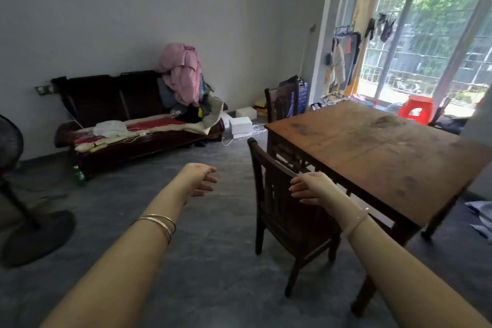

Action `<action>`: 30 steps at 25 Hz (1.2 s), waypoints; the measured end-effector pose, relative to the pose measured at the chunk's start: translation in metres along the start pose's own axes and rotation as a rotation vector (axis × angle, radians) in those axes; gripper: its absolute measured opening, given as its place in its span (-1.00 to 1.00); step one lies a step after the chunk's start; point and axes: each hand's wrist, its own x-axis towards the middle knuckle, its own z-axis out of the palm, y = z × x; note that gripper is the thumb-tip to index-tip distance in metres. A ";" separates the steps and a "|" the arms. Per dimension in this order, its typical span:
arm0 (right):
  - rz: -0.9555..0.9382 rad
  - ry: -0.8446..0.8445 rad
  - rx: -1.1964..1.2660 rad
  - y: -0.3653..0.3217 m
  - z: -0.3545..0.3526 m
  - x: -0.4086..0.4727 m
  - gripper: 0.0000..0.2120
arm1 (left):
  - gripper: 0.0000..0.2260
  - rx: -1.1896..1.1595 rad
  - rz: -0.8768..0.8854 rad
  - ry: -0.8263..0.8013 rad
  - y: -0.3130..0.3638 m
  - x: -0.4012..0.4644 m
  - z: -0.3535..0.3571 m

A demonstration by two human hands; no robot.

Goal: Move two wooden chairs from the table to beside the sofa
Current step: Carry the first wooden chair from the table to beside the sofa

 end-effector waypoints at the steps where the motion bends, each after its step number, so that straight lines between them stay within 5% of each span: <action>1: -0.006 -0.010 0.004 -0.006 0.016 0.012 -0.76 | -0.70 -0.007 -0.007 0.003 0.001 0.010 -0.016; 14: -0.002 -0.047 0.000 -0.105 0.232 0.189 -0.81 | -0.69 -0.056 -0.130 0.112 -0.023 0.193 -0.210; 21: 0.004 -0.113 -0.014 -0.163 0.298 0.315 -0.80 | -0.71 -0.098 -0.181 0.185 -0.033 0.313 -0.277; 30: -0.028 -0.160 0.000 -0.258 0.354 0.487 -0.84 | -0.73 -0.089 -0.173 0.236 0.031 0.493 -0.341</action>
